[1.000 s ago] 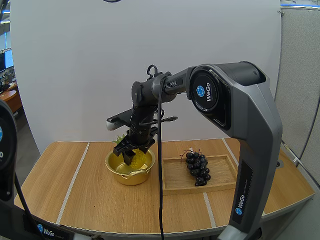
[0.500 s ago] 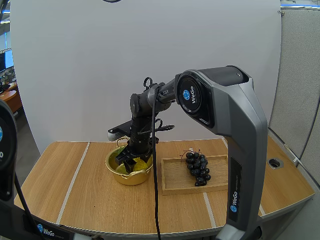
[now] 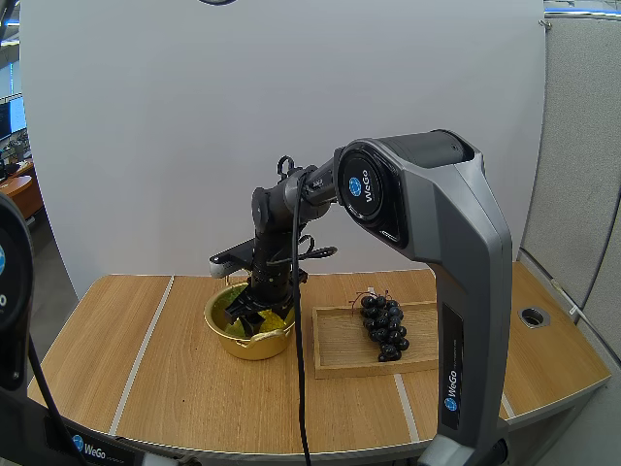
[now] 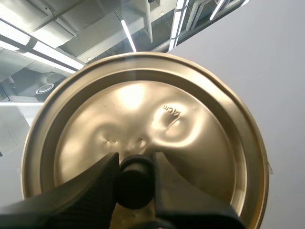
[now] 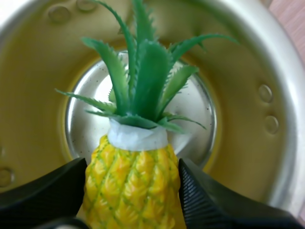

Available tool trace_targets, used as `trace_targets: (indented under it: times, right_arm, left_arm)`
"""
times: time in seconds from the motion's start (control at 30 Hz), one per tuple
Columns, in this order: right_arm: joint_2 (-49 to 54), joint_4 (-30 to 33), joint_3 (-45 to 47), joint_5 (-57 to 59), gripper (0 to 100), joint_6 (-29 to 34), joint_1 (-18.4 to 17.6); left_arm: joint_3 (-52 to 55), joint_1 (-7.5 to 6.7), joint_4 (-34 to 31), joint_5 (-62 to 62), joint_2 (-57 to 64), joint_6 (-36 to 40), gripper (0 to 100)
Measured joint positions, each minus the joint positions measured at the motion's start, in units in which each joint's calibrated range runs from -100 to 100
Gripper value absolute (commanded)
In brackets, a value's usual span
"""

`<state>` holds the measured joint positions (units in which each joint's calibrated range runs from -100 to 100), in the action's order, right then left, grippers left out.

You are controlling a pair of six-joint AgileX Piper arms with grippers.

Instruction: Open the pot, put the pineapple inside, and close it

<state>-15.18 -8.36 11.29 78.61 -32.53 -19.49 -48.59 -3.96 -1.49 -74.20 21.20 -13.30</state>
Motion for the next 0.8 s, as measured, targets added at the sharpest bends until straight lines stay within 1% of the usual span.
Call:
trace_targets:
  times: [0.1,0.17,0.5,0.8]
  right_arm:
    - [0.0,0.0,0.0,0.0,49,0.0,0.0]
    - [0.0,0.0,0.0,0.0,99,0.0,0.0]
    - [0.0,1.52,0.0,-1.3,100,1.61,0.0]
    - [0.12,1.5,0.0,-1.3,100,2.01,0.0]
  left_arm:
    - [0.0,0.0,0.0,0.0,0.0,0.0,0]
    - [0.0,0.0,0.0,0.0,0.0,0.0,0]
    - [0.0,0.0,0.0,0.0,0.0,0.0,0]
    - [0.0,0.0,-0.1,0.0,0.0,0.0,0]
